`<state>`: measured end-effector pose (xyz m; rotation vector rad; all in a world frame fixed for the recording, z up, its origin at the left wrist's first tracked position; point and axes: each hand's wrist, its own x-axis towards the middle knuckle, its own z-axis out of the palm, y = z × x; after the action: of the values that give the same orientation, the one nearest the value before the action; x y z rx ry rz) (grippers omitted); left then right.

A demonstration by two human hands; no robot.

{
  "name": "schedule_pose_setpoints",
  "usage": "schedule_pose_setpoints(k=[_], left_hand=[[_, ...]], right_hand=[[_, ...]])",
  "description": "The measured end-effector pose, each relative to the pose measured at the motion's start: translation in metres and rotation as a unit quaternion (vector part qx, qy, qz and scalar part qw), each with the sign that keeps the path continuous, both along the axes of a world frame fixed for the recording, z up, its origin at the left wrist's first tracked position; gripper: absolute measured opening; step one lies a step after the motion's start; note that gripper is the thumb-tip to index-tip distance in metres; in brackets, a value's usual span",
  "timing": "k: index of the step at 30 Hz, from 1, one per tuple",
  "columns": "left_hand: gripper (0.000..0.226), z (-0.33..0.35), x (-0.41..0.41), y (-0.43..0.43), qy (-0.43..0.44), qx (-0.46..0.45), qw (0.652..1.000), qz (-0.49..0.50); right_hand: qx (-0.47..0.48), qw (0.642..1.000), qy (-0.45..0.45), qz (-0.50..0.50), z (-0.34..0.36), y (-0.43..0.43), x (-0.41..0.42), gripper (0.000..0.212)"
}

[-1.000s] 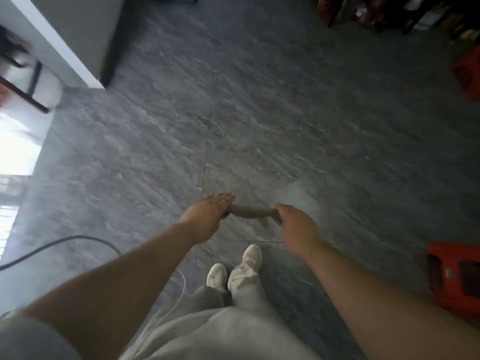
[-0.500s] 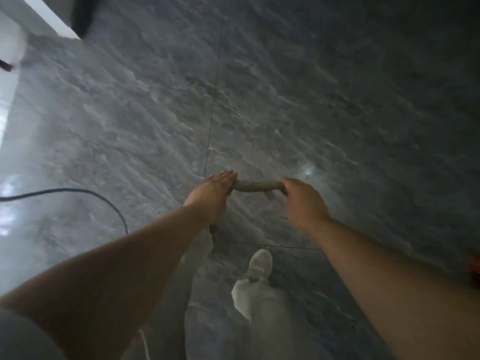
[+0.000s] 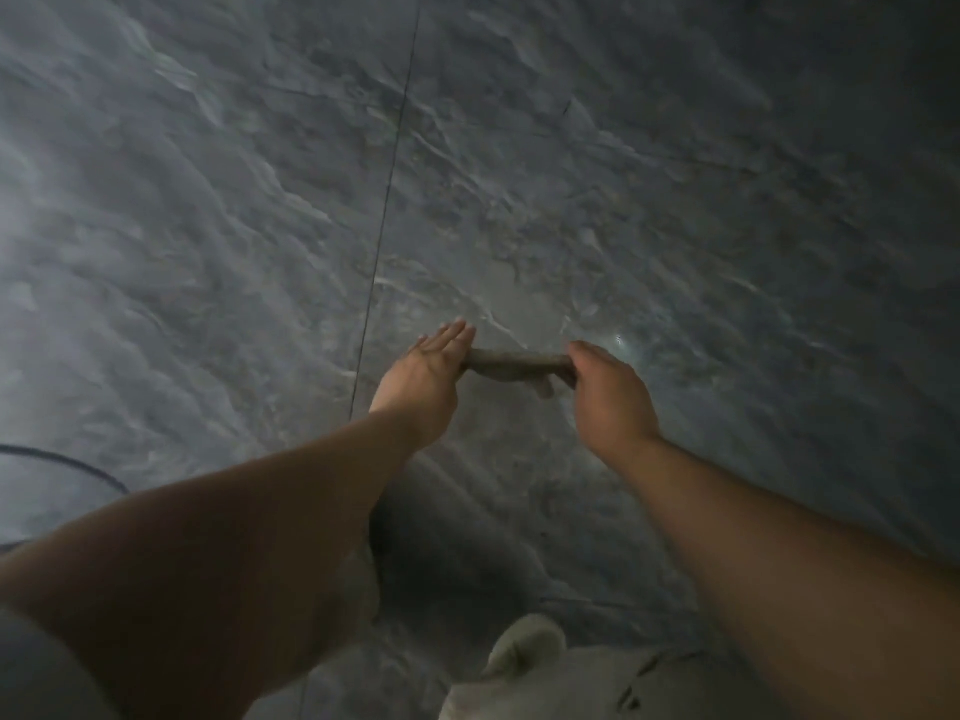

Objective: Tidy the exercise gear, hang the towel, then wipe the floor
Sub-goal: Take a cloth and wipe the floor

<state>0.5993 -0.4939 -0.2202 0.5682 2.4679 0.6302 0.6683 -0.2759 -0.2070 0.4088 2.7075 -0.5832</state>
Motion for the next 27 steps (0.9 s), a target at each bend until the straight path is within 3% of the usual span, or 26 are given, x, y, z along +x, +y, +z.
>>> schedule_pose_setpoints(k=[5,7,10,12,16,20,27], left_hand=[[0.073,-0.078,-0.012,0.006,0.065,0.018,0.997,-0.034],[0.075,-0.106,-0.002,0.002,0.059,-0.018,0.996,-0.067],[0.071,-0.139,0.023,-0.006,0.007,-0.142,0.980,-0.137],[0.073,-0.148,0.038,-0.002,-0.023,-0.176,0.973,-0.145],[0.077,-0.145,0.051,0.020,-0.015,-0.162,0.983,-0.082],[0.075,-0.144,0.047,0.029,-0.015,-0.176,0.983,-0.048],[0.074,-0.171,0.026,0.030,-0.048,-0.210,0.975,-0.059]], right_hand=[[0.018,0.998,0.059,0.002,-0.071,0.003,-0.022,0.057],[0.019,0.999,-0.005,0.029,-0.094,-0.002,-0.013,0.058],[0.053,0.978,-0.180,0.089,-0.123,-0.015,0.010,0.054],[0.067,0.970,-0.217,0.081,-0.135,-0.024,0.014,0.056],[0.038,0.980,-0.185,0.069,-0.141,-0.037,-0.015,0.065],[0.059,0.971,-0.226,0.057,-0.143,-0.035,-0.010,0.076],[0.059,0.973,-0.222,0.026,-0.167,-0.041,-0.010,0.078]])
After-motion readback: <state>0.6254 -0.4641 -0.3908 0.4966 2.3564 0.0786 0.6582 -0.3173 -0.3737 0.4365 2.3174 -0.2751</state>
